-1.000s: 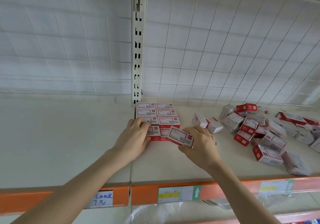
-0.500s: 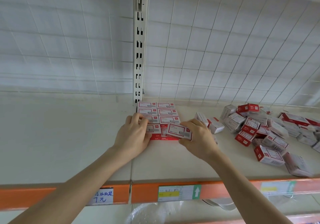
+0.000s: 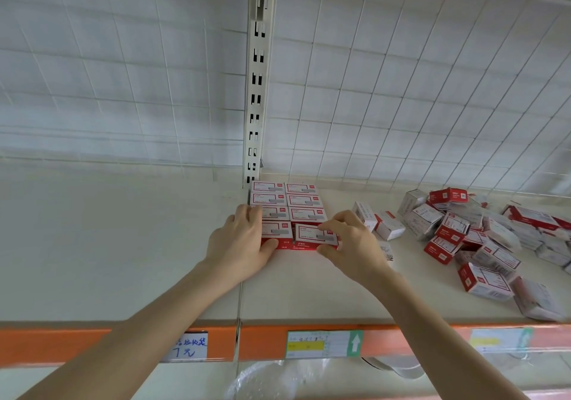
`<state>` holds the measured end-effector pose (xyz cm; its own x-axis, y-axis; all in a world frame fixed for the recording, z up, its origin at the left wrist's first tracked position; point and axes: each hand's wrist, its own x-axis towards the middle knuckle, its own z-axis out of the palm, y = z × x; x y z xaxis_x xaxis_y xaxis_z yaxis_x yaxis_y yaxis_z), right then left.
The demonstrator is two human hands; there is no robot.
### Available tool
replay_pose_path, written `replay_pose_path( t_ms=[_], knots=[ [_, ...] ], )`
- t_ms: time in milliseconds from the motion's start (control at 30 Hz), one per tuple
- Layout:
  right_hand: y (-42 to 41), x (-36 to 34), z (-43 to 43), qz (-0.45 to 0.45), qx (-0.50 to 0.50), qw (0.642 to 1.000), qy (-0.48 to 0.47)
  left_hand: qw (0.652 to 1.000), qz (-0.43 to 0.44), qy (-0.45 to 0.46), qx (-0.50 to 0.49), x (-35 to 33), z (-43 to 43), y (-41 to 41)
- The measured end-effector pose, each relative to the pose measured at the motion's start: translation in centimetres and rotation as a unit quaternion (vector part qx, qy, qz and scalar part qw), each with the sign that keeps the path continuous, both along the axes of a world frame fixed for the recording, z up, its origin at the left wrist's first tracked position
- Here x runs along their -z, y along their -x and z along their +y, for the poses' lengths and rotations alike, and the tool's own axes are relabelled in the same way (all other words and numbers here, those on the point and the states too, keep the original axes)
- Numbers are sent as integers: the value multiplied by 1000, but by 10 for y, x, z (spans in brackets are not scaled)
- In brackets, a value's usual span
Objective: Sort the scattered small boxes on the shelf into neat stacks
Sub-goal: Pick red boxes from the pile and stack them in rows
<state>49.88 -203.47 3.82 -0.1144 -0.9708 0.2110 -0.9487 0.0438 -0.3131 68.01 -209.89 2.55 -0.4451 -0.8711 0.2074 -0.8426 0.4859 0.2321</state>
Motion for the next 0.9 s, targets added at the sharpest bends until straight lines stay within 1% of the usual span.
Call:
replay_pose_path(
  t_ms=[300, 533, 900],
  knots=[
    [2, 5, -3, 1, 0, 1000, 19, 1000, 10, -11, 3, 1, -5, 4],
    [1, 8, -12, -15, 4, 999, 49, 998, 45, -41, 20, 0, -6, 3],
    [-1, 13, -12, -20, -5, 997, 69, 994, 69, -76, 27, -2, -9, 1]
  ],
)
